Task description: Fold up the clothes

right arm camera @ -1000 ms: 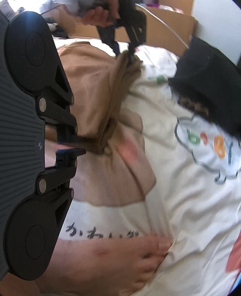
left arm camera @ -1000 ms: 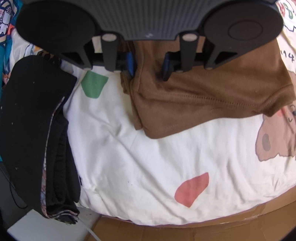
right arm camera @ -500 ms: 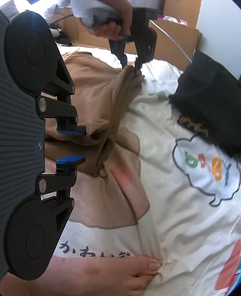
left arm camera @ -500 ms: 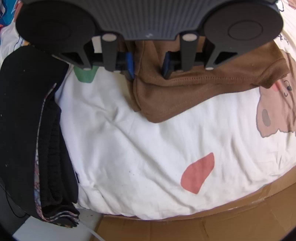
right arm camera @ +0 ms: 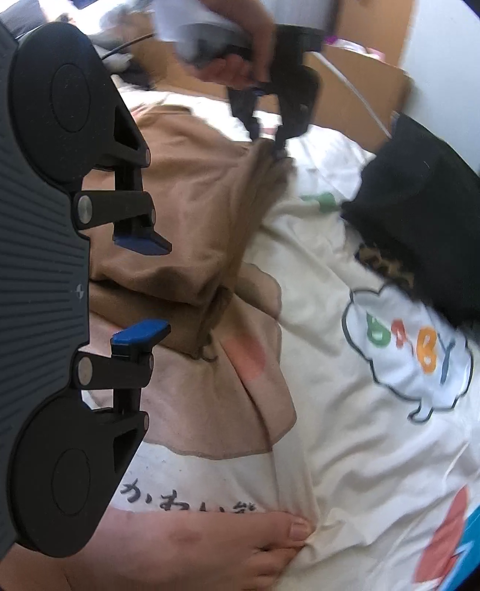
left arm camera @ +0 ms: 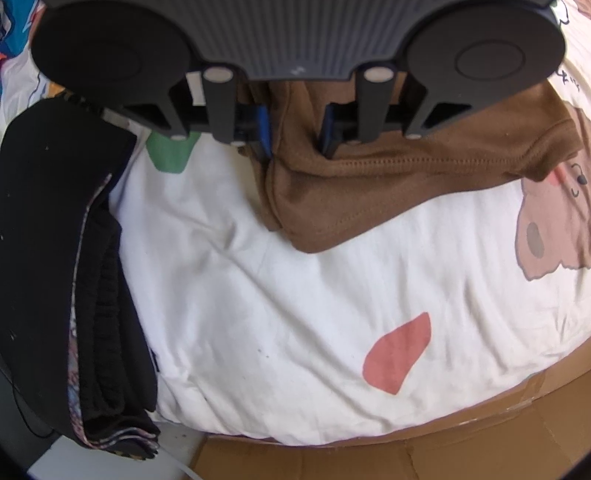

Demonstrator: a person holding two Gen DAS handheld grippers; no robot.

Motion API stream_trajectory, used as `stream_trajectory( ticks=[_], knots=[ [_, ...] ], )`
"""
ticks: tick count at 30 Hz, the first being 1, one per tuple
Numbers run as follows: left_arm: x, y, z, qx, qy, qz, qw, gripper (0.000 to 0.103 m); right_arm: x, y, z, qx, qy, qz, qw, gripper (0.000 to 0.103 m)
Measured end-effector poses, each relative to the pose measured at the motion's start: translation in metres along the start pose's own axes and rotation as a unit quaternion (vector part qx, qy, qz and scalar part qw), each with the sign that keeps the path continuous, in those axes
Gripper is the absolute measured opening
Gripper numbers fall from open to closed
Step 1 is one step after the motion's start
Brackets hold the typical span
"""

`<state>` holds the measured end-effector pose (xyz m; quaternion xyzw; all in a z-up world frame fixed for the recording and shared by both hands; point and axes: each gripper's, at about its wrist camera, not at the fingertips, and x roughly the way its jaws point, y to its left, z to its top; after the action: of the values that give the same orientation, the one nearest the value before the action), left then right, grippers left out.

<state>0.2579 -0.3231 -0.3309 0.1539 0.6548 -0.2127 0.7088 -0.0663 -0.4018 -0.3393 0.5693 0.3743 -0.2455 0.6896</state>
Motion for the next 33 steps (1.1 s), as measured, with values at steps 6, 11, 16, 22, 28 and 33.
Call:
stream_trajectory(
  ticks=[6, 11, 16, 22, 28, 33],
  knots=[
    [0.0, 0.003, -0.005, 0.005, -0.002, -0.007, 1.0, 0.027, 0.017, 0.0, 0.006, 0.013, -0.004, 0.046, 0.999, 0.028],
    [-0.007, 0.006, -0.006, 0.005, -0.007, -0.006, 0.9999, 0.011, 0.018, -0.011, 0.003, 0.046, 0.005, 0.038, 0.998, 0.0],
    [-0.017, 0.009, -0.011, -0.009, -0.021, -0.018, 0.9996, 0.01, 0.015, -0.007, 0.002, 0.013, 0.015, 0.011, 1.0, 0.0],
    [-0.013, 0.007, -0.011, -0.003, -0.028, -0.041, 0.9987, 0.012, 0.016, -0.009, 0.003, 0.007, 0.018, -0.019, 1.0, 0.0],
    [-0.019, 0.02, -0.011, -0.041, -0.045, -0.087, 0.9943, 0.025, 0.017, -0.009, 0.002, 0.004, 0.016, -0.038, 0.999, 0.0],
    [-0.044, 0.04, -0.01, -0.075, -0.072, -0.116, 0.9878, 0.048, 0.014, -0.008, 0.003, 0.003, 0.014, -0.042, 0.999, 0.0]
  ],
)
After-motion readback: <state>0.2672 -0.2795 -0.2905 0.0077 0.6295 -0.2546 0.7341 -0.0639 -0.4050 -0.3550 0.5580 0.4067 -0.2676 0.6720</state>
